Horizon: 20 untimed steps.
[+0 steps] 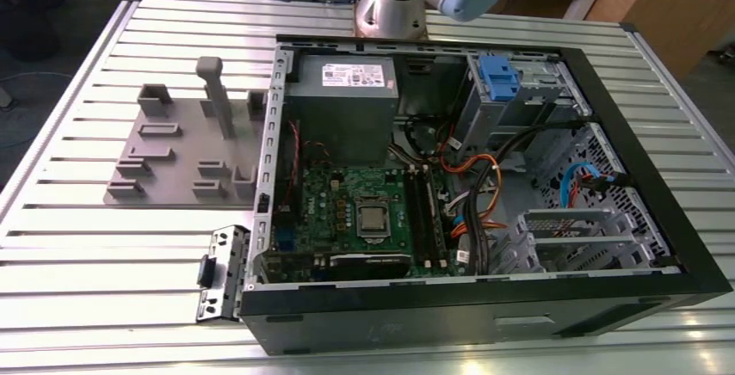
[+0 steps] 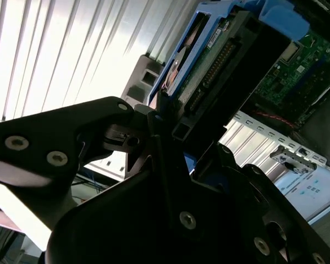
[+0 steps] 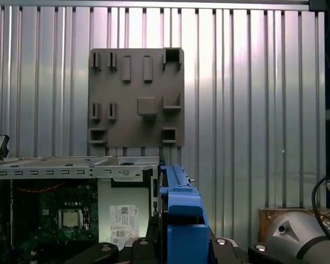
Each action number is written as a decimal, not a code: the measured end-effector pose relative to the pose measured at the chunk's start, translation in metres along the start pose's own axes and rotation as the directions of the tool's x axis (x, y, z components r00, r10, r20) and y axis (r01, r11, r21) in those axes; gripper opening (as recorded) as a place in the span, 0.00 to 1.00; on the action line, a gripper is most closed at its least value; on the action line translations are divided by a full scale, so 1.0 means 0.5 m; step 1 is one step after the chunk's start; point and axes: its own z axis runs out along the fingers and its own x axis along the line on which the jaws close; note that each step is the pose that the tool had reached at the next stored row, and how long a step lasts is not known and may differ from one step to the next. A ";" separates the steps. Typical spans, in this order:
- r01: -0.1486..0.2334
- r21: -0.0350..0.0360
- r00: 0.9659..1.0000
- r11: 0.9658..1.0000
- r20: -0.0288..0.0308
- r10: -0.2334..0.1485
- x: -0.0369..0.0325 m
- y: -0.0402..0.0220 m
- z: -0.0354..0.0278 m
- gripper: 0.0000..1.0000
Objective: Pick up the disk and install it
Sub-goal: 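Pick up the disk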
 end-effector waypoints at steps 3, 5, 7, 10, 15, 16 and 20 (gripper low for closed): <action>0.000 0.000 1.000 1.000 0.000 0.000 0.001 -0.011 0.000 0.36; 0.000 -0.001 1.000 1.000 0.000 0.000 0.001 -0.019 0.000 0.36; 0.000 -0.001 1.000 1.000 0.000 0.000 0.001 -0.027 0.000 0.36; 0.000 -0.002 1.000 1.000 0.000 0.000 0.002 -0.041 0.000 0.36; 0.000 -0.003 1.000 1.000 0.000 0.000 0.002 -0.061 -0.001 0.36; 0.000 -0.003 1.000 1.000 0.000 0.000 0.002 -0.066 -0.001 0.36; 0.000 -0.003 1.000 1.000 0.001 0.000 0.008 -0.077 -0.001 0.36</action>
